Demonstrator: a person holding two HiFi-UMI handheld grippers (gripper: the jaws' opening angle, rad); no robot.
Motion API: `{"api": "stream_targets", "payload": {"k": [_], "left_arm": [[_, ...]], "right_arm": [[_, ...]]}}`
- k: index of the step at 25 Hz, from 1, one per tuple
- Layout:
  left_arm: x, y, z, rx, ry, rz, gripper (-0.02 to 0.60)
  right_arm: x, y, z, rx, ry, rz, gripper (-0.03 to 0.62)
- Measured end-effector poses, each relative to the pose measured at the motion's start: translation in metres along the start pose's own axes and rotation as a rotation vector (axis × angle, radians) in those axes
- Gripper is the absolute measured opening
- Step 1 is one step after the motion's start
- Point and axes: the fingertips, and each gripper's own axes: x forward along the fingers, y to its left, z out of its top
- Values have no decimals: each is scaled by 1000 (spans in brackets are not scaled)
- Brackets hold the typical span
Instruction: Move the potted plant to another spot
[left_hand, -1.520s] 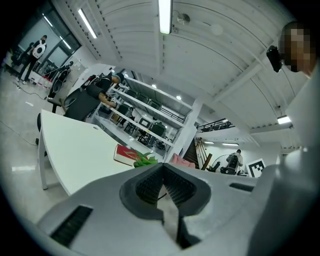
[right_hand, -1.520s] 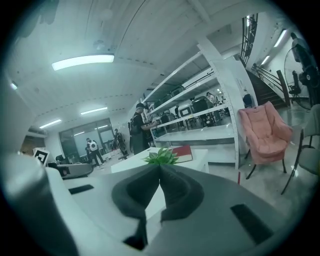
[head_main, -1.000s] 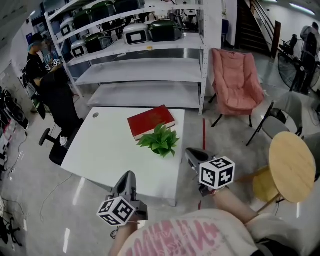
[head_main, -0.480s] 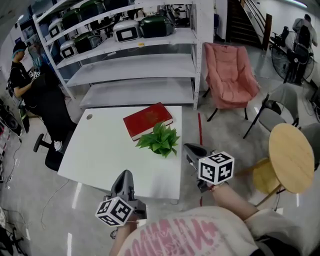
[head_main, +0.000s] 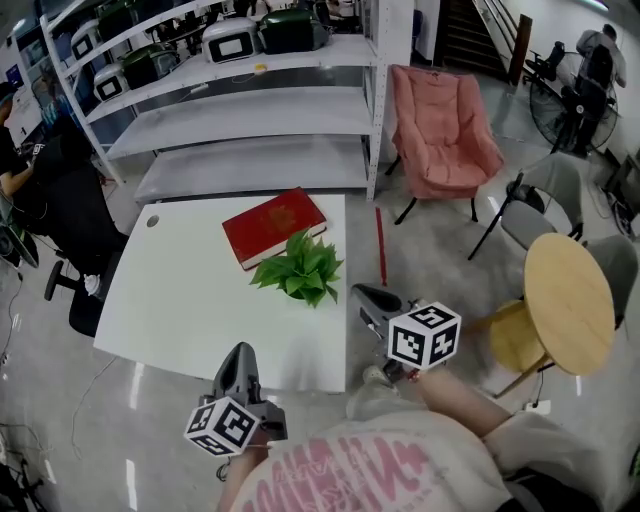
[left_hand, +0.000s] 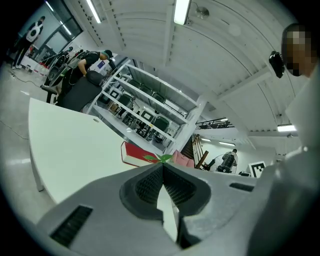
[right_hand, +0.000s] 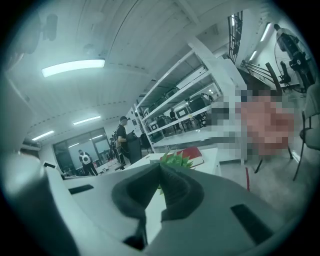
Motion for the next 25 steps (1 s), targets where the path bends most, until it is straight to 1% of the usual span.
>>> {"api": "stream_targets", "payload": {"k": [7, 14, 19, 23, 25], "left_arm": [[16, 1, -8, -16, 13, 23, 2], [35, 12, -32, -42, 63, 84, 2], [48, 26, -51, -81, 99, 155, 3], [62, 39, -66, -114, 116, 203, 2], [67, 42, -71, -129, 118, 220, 2]], "right_arm": [[13, -19, -5, -8, 54, 5, 6], [35, -51, -30, 2, 164, 28, 6], [58, -61, -47, -18, 243, 108, 6], [77, -69, -64, -107, 300, 175, 6], [84, -72, -71, -120, 326, 216, 6]]}}
